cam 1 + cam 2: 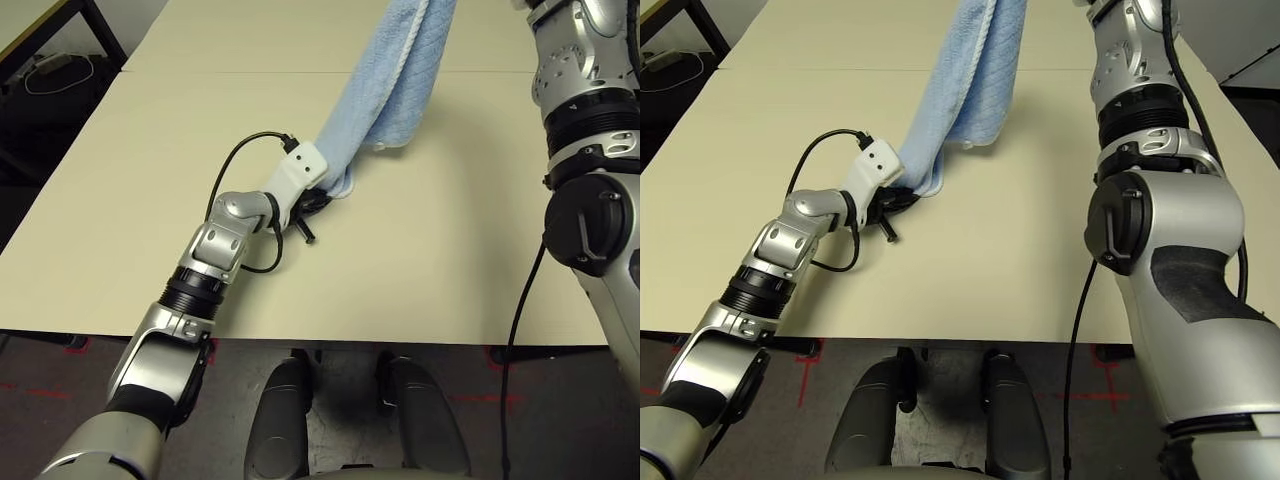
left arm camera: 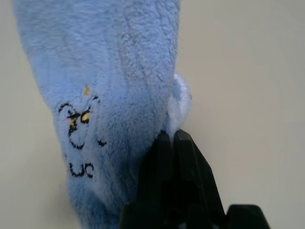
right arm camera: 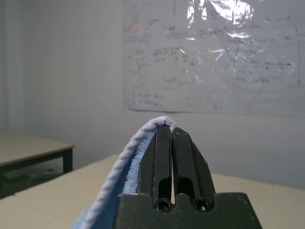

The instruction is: Fold the towel and set it aside.

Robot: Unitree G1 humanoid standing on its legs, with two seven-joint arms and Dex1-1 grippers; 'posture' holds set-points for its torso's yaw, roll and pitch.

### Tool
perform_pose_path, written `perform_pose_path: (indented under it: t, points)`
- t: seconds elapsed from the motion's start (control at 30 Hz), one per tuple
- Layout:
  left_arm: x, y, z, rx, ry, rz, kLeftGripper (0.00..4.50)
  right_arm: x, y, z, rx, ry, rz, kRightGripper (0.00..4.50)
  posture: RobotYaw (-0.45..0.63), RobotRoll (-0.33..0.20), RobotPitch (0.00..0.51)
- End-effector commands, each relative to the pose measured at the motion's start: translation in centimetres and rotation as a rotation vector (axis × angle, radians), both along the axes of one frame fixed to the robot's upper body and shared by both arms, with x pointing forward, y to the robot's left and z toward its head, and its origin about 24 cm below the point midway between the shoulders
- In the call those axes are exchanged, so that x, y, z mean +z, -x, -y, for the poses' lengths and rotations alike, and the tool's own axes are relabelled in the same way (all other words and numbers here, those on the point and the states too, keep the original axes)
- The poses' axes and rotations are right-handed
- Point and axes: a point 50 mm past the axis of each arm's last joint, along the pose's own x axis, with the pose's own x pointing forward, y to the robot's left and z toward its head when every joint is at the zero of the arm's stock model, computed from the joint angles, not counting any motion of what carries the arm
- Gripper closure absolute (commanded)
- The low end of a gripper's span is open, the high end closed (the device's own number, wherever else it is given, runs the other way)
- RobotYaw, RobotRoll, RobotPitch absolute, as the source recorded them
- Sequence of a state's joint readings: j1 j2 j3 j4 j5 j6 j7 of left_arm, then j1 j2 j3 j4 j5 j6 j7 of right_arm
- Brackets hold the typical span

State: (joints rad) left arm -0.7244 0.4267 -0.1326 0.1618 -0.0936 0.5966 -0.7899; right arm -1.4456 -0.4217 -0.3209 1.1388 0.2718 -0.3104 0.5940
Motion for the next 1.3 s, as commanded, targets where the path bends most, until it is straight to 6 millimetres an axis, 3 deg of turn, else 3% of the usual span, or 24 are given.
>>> perform_pose_path:
  t: [0.03,0.23,0.37,0.47,0.67,0.83,1.17,1.3]
  points:
    - [1.7,0.8,-1.4,0.026,0.079,0.01,4.48,-1.9,-0.1,1.5,-0.017,0.0,-0.036,4.5,0.0,0.0,0.252]
    - [5.6,0.7,-6.4,0.205,0.128,0.109,4.48,-6.0,0.7,5.9,-0.064,-0.015,-0.112,4.5,0.01,0.0,0.26]
    - [6.8,0.4,-9.3,0.314,0.16,0.14,4.48,-7.7,1.2,7.8,-0.049,-0.036,-0.16,4.5,0.01,0.0,0.265]
    - [7.3,0.4,-10.4,0.334,0.195,0.13,4.48,-8.3,1.5,8.8,-0.071,-0.04,-0.189,4.5,0.01,0.0,0.266]
    - [5.9,1.0,-9.7,0.238,0.161,0.039,4.48,-9.4,1.4,8.8,-0.093,-0.02,-0.227,4.5,0.01,0.0,0.268]
    - [4.5,2.7,-7.9,0.058,0.196,-0.115,4.48,-9.7,1.2,8.7,-0.096,-0.01,-0.245,4.5,0.0,0.0,0.269]
    - [4.3,2.5,-7.7,0.052,0.227,-0.141,4.48,-9.1,1.0,8.0,-0.087,0.005,-0.236,4.5,0.0,0.0,0.257]
    - [3.9,2.6,-7.8,0.042,0.226,-0.168,3.34,-9.0,1.0,7.9,-0.086,0.01,-0.233,4.5,0.0,0.0,0.252]
